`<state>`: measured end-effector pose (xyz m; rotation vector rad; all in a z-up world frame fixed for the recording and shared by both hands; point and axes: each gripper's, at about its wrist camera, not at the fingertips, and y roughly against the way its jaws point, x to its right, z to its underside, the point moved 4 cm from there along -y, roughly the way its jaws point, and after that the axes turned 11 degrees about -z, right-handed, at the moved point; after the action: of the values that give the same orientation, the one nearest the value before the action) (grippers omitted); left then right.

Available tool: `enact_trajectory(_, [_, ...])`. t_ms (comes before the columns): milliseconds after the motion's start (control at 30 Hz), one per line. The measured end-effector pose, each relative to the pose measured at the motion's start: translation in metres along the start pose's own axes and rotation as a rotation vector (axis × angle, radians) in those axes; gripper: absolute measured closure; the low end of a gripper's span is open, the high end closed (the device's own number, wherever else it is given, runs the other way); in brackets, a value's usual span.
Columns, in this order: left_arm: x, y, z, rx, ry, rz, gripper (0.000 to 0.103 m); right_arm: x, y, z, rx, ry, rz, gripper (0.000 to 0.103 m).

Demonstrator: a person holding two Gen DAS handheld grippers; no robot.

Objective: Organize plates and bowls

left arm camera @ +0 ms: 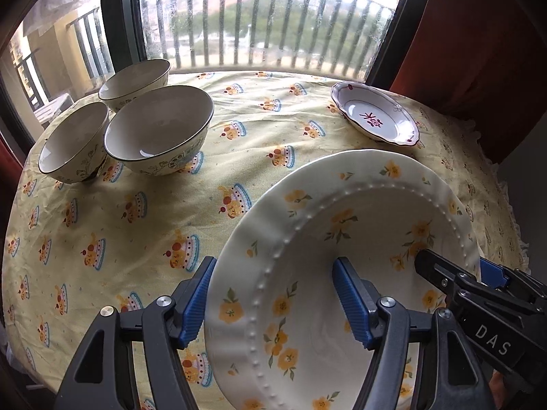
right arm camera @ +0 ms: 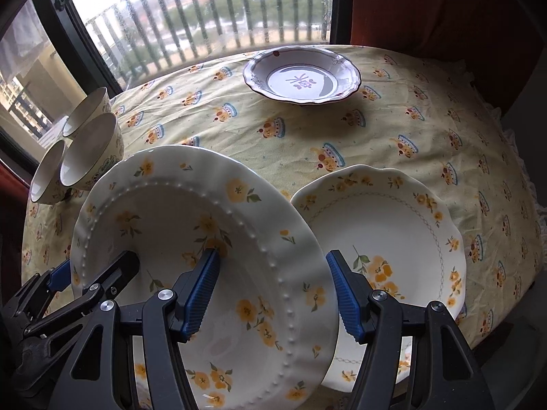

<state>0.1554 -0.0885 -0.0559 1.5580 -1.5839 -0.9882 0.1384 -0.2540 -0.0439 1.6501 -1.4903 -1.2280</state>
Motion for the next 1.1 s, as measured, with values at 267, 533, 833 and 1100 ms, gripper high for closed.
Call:
enact_trajectory(267, [0.047, 0.008, 0.0, 0.002, 0.01, 0.001, 0.034, 0.043, 0.016, -0.01, 0.011, 0.017, -0.002, 0.035])
enact_trajectory(533, [0.1, 0.002, 0.003, -0.025, 0.001, 0.026, 0.033, 0.096, 0.03, -0.011, 0.012, -0.001, 0.01, 0.035])
enact_trajectory(833, [0.153, -0.005, 0.009, -0.045, 0.015, 0.033, 0.033, 0.151, 0.034, -0.016, 0.014, -0.002, 0.033, 0.035])
enact_trajectory(1100, [0.182, -0.017, 0.014, -0.079, 0.034, 0.023, 0.033, 0.185, 0.026, -0.018, -0.017, 0.005, 0.029, 0.035])
